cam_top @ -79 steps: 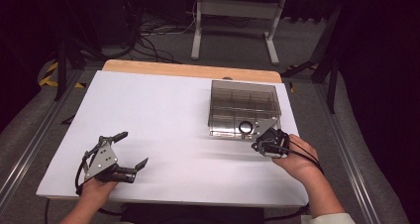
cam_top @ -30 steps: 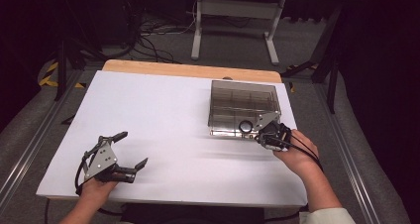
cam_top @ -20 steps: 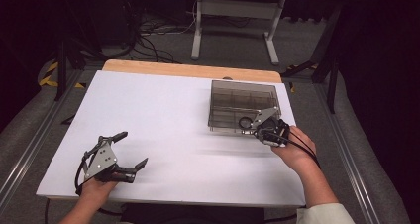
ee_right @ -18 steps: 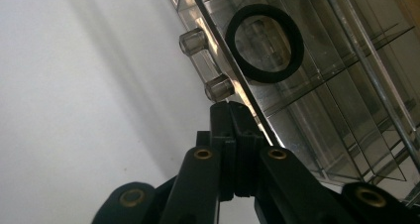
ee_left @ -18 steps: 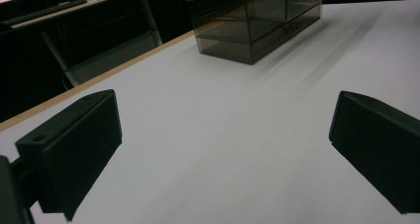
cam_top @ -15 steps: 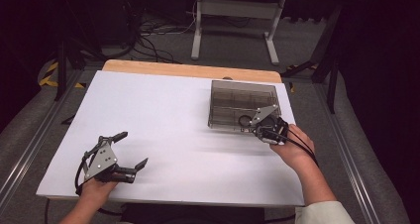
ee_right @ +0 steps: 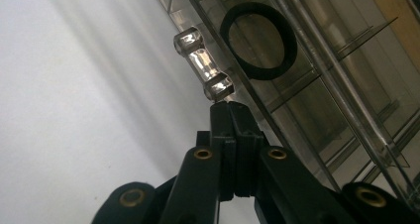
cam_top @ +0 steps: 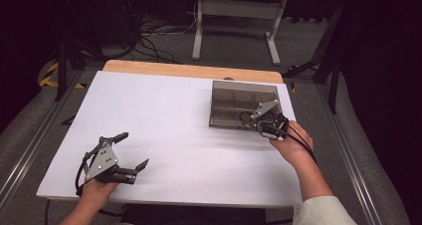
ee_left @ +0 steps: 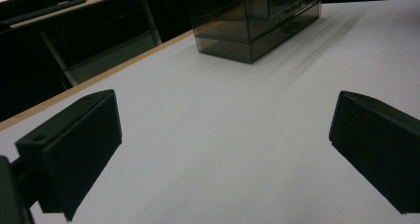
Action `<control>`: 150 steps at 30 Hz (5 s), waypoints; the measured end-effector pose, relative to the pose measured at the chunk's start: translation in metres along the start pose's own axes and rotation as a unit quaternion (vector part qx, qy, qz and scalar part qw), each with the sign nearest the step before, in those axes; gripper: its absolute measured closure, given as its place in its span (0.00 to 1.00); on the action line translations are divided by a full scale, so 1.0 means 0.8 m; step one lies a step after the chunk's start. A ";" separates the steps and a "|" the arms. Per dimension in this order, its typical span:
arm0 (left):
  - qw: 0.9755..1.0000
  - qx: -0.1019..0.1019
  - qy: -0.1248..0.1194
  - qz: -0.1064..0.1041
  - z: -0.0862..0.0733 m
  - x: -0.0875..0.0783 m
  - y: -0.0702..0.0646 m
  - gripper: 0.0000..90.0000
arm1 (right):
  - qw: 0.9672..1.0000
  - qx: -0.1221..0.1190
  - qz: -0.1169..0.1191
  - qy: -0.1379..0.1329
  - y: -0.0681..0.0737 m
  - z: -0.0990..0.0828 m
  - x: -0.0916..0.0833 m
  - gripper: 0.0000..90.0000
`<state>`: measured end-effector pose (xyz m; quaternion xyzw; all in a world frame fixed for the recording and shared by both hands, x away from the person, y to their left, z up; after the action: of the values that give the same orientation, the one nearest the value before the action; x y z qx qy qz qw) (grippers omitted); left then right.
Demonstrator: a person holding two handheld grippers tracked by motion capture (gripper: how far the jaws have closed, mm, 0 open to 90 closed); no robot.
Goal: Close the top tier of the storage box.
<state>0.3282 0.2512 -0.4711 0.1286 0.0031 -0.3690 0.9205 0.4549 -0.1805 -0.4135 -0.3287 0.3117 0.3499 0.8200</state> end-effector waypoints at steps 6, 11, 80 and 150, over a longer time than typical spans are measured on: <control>1.000 0.000 0.000 0.000 0.000 0.000 0.000 0.01 | 1.000 0.007 -0.008 -0.002 -0.006 0.001 0.005 1.00; 1.000 0.000 0.000 0.000 0.000 -0.001 0.000 0.01 | 1.000 0.011 -0.012 -0.004 -0.010 0.003 0.011 1.00; 1.000 -0.001 -0.001 0.001 0.000 0.000 0.000 0.01 | 0.972 0.052 0.009 -0.228 0.042 0.019 -0.067 0.26; 1.000 -0.010 0.012 -0.009 -0.006 0.006 0.000 0.00 | 0.941 0.124 0.133 -0.286 0.137 -0.058 0.036 0.00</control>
<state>0.3319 0.2488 -0.4760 0.1237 0.0185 -0.3752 0.9185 0.3721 -0.1460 -0.4975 -0.0661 0.1454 0.4939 0.8547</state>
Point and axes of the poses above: each handheld gripper's, and its own axes: x roughly forward along the jaws, z roughly out of its top, y roughly to its left, the point moved 3 cm from there along x, roughly forward along the jaws, and after that the axes turned 9 degrees about -y, right-handed, at the moved point
